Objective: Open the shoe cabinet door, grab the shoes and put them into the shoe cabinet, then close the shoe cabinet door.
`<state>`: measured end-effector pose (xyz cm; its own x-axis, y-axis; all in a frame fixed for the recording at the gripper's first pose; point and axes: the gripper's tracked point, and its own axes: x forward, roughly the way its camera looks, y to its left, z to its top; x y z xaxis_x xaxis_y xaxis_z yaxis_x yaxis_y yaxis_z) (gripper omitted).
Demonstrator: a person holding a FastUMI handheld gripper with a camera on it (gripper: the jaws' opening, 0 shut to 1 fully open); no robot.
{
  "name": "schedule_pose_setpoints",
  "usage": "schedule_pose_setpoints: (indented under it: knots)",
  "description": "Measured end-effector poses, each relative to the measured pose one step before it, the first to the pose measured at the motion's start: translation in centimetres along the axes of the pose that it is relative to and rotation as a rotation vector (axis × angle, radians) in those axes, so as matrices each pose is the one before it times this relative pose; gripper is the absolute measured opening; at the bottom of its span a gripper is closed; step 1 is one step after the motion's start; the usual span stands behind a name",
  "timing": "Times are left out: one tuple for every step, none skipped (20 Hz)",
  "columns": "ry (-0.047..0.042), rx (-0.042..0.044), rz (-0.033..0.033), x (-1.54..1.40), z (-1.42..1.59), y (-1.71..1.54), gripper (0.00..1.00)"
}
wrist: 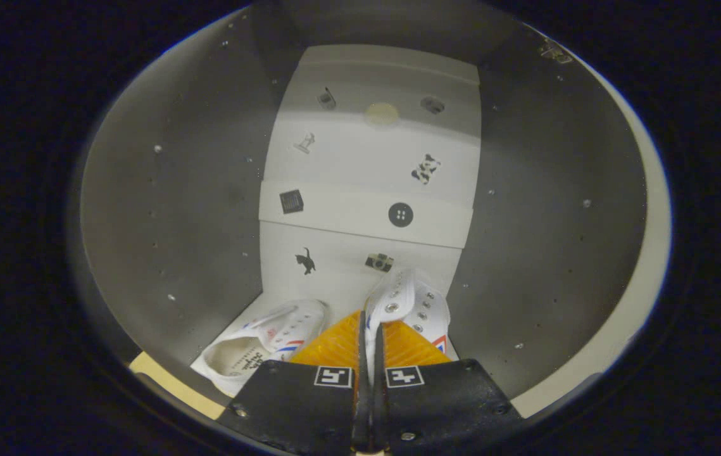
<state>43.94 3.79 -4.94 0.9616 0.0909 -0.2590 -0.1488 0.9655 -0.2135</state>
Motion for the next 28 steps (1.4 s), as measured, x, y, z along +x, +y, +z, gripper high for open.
schedule_pose_setpoints:
  knots:
    - [0.01848, -0.00897, 0.00063, 0.975, -0.752, -0.279, 0.06]
    - [0.01642, -0.00846, 0.00219, 0.974, -0.693, -0.042, 0.06]
    - [0.01308, -0.00701, 0.00320, 0.874, -0.729, 0.037, 0.06]
    - [0.01644, -0.00922, 0.00514, 0.757, -0.858, 0.117, 0.06]
    - [0.02774, -0.00064, 0.00820, 0.764, -1.196, 0.210, 0.06]
    - [0.03192, 0.00219, 0.01096, 0.742, -1.293, 0.398, 0.06]
    - [0.01243, 0.01810, 0.04246, 0.538, -0.723, 0.818, 0.06]
    - [-0.03557, 0.01388, -0.01012, -0.349, 0.786, 0.025, 0.07]
    - [-0.00103, 0.02767, -0.01809, 0.646, -0.190, -0.093, 0.07]
    - [-0.00625, 0.01785, -0.00526, -0.210, 0.078, 0.215, 0.08]
    - [0.00113, 0.00875, -0.00564, 0.070, -0.074, -0.141, 0.08]
    - [-0.00623, -0.00617, -0.01173, 0.026, 0.087, -0.259, 0.08]
    - [-0.00631, -0.01420, -0.00793, 0.040, -0.096, -0.217, 0.09]
    - [-0.01923, -0.01336, -0.02469, -0.308, 0.184, -0.514, 0.14]
    - [-0.02729, -0.01795, -0.03367, -0.293, 0.228, -0.718, 0.19]
    - [-0.03851, -0.02219, -0.03551, -0.429, 0.590, -0.907, 0.28]
    - [-0.03376, -0.00629, -0.01911, -0.737, 0.685, -0.386, 0.39]
    - [-0.02742, 0.00281, -0.00720, -0.676, 0.427, -0.323, 0.50]
    - [-0.01986, 0.01183, -0.00464, -1.149, 0.629, -0.267, 0.61]
    - [-0.00663, 0.02053, -0.00319, -1.049, 0.472, -0.175, 0.72]
    - [-0.00093, 0.02055, 0.00118, -1.200, 0.324, -0.150, 0.83]
    - [0.00429, 0.01287, -0.01003, -1.283, 0.323, -0.259, 0.86]
    - [-0.00017, 0.01165, -0.02225, -1.437, 0.437, -0.596, 0.89]
    - [-0.00971, 0.00480, -0.01421, -1.508, 0.742, -0.387, 0.90]
    - [-0.00365, -0.00385, -0.01639, -1.704, 0.605, -0.331, 0.92]
    - [-0.01331, 0.00624, 0.00036, -1.940, 0.826, -0.283, 0.91]
    - [-0.00650, -0.00052, 0.01542, -1.908, 0.970, 0.121, 0.91]
    - [-0.00799, 0.01014, 0.00989, -2.223, 0.857, -0.009, 0.92]
